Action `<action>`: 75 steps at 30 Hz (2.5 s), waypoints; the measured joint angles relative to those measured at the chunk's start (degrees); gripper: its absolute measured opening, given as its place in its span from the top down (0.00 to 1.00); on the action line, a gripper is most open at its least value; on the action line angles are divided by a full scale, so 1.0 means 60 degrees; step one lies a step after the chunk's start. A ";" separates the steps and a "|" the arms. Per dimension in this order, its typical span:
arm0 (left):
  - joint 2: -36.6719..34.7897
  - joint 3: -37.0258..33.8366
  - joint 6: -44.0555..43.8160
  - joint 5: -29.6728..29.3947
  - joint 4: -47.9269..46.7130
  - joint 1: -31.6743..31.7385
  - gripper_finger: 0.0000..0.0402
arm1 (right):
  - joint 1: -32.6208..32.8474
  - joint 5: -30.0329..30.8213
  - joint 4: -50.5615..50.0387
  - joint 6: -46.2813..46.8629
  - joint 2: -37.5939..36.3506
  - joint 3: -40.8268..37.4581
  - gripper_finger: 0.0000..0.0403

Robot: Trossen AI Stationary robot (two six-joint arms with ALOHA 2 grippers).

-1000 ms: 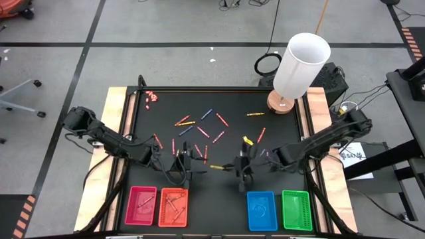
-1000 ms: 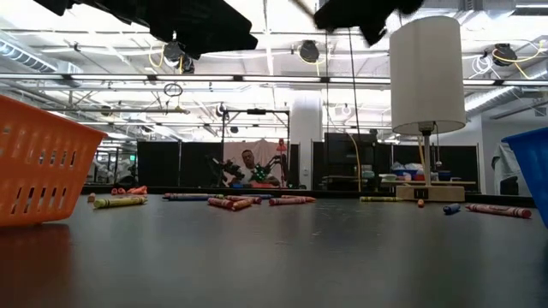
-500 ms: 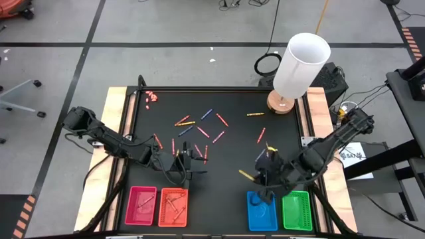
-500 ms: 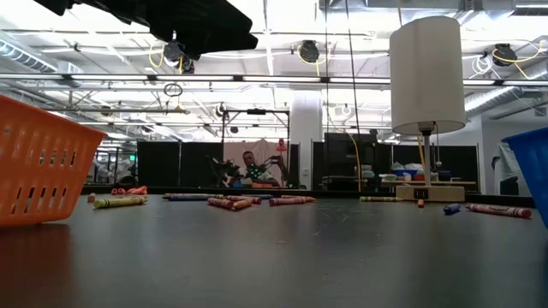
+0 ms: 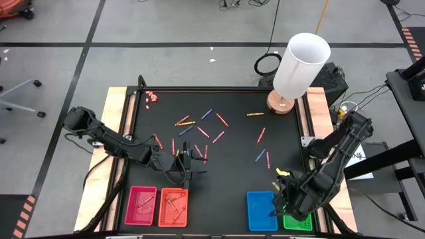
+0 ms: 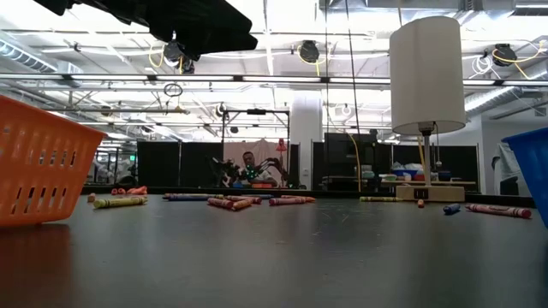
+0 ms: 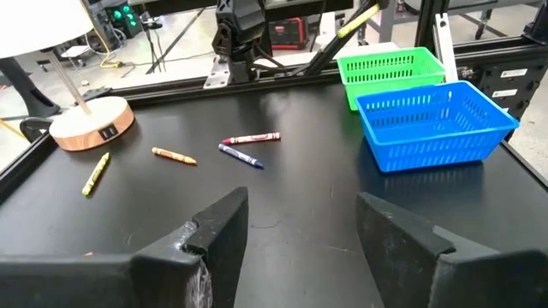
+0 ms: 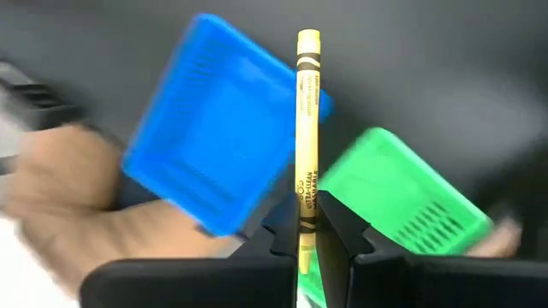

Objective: Sort crayons
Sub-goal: Put the green crayon into the green bin, then put the red crayon into the red bin

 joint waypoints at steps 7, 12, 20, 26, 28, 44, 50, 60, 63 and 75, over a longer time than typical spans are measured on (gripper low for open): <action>0.0000 0.0000 0.0080 -0.0007 0.0045 0.0036 0.47 | 0.0447 -0.0659 -0.0110 0.1929 0.0155 -0.0003 0.99; 0.0000 0.0007 0.0328 -0.0011 0.0060 0.0039 0.47 | 0.0847 -0.1450 0.0061 0.3385 0.0235 -0.0003 0.99; 0.0000 0.0007 0.0354 -0.0018 0.0129 0.0312 0.47 | 0.1050 -0.2234 0.0223 0.3132 0.0897 -0.0006 0.99; 0.0000 0.0011 0.0514 0.0009 0.0319 0.0481 0.47 | 0.1216 -0.3597 -0.0172 0.3010 0.1638 -0.0010 0.99; 0.0000 0.0011 0.0546 0.0150 0.0337 0.0529 0.47 | 0.1220 -0.3605 -0.0125 0.2935 0.1848 -0.0010 0.99; 0.0000 0.0011 0.0594 0.0244 0.0330 0.0535 0.47 | 0.0746 -0.3627 -0.0085 0.2856 0.2182 -0.0016 0.73; 0.0000 0.0011 0.0594 0.0244 0.0330 0.0535 0.47 | 0.0539 -0.3483 0.0250 0.2457 0.1885 -0.0014 0.59; 0.0000 0.0011 0.0594 0.0244 0.0330 0.0535 0.47 | -0.0366 0.0648 -0.1021 0.1514 0.1376 -0.0014 0.57; 0.0000 0.0011 0.0594 0.0237 0.0331 0.0542 0.47 | -0.1008 0.1809 -0.1827 0.0794 0.1399 -0.0014 0.58; 0.0000 0.0011 0.0321 -0.0167 0.0237 0.0721 0.47 | -0.4683 0.4591 -0.0994 -0.6854 0.1441 -0.0019 0.63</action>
